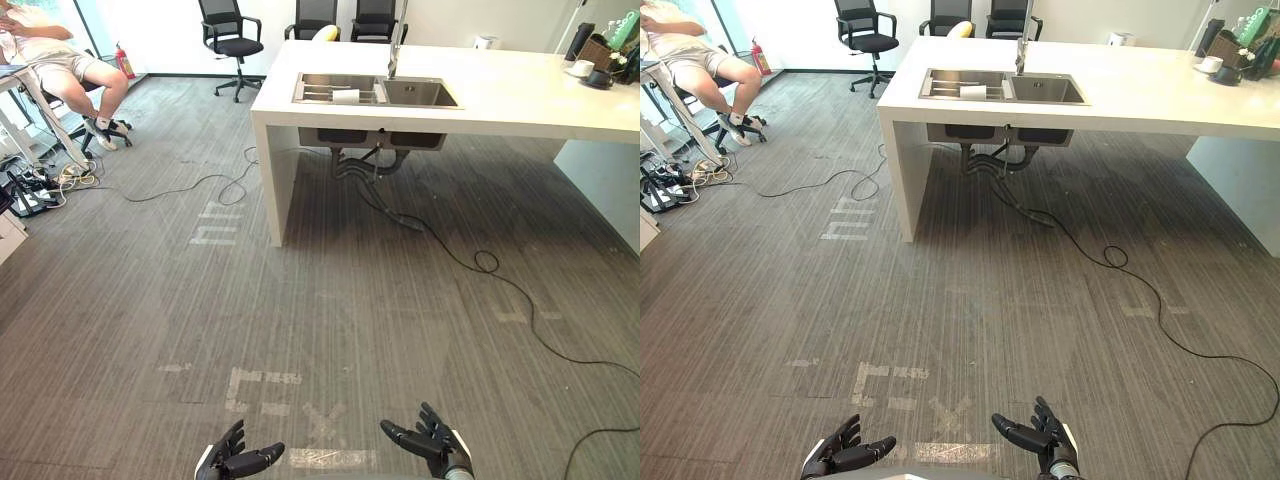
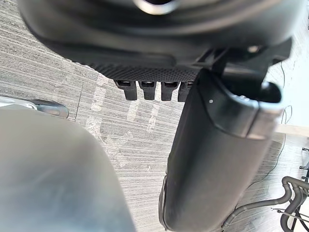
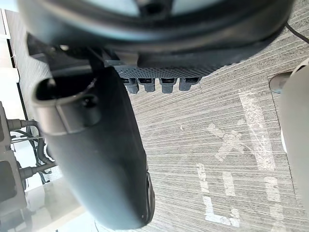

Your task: Walk over to the sink, pick up the cup, carry it to the dishwasher, place the cup inside the dishwasher, then close the dishwasher door

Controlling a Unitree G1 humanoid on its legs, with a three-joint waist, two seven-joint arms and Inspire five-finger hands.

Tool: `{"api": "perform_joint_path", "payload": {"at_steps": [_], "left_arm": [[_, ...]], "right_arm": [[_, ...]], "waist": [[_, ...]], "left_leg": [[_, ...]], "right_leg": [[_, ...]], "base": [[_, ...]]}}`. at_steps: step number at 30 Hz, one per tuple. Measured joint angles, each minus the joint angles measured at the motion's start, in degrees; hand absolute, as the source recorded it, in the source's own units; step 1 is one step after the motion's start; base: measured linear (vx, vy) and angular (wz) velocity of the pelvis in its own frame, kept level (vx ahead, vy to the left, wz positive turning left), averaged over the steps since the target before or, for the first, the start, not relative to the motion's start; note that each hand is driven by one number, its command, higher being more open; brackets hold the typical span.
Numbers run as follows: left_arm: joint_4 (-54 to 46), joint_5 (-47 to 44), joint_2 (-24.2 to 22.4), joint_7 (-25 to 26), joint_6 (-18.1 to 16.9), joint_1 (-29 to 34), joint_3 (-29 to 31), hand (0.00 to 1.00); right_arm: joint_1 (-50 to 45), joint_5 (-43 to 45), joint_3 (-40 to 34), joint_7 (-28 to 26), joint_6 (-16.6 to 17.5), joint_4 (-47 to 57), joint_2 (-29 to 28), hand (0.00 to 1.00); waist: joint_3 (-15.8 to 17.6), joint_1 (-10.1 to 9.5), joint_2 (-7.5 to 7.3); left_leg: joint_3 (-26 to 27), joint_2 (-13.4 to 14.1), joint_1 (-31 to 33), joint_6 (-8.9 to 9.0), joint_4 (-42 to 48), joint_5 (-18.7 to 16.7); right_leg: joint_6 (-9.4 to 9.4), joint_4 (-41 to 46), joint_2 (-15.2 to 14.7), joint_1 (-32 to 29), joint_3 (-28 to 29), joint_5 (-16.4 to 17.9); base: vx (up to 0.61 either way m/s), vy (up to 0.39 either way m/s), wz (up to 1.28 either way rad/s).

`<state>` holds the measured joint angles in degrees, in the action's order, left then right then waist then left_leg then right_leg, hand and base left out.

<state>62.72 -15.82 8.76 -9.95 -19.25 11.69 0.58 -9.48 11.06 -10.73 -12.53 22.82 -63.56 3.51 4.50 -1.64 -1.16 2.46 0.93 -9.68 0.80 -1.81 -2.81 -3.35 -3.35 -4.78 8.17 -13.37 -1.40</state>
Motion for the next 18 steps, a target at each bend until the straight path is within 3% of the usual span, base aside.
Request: {"api": "perform_joint_path", "payload": {"at_steps": [18], "left_arm": [[0.0,-1.2,0.3,-0.8,-1.0,-0.2,0.0,1.00]], "right_arm": [[-0.2,-0.3,0.3,0.1,0.0,0.0,0.0,1.00]], "waist": [[0.1,0.03,-0.57]], "left_leg": [[-0.2,-0.2,-0.2,-0.19,0.1,0.2]], "right_leg": [[-0.07,0.5,-0.2,0.1,-0.2,0.0]], "base": [[-0.03,-0.006,0.00]]}}
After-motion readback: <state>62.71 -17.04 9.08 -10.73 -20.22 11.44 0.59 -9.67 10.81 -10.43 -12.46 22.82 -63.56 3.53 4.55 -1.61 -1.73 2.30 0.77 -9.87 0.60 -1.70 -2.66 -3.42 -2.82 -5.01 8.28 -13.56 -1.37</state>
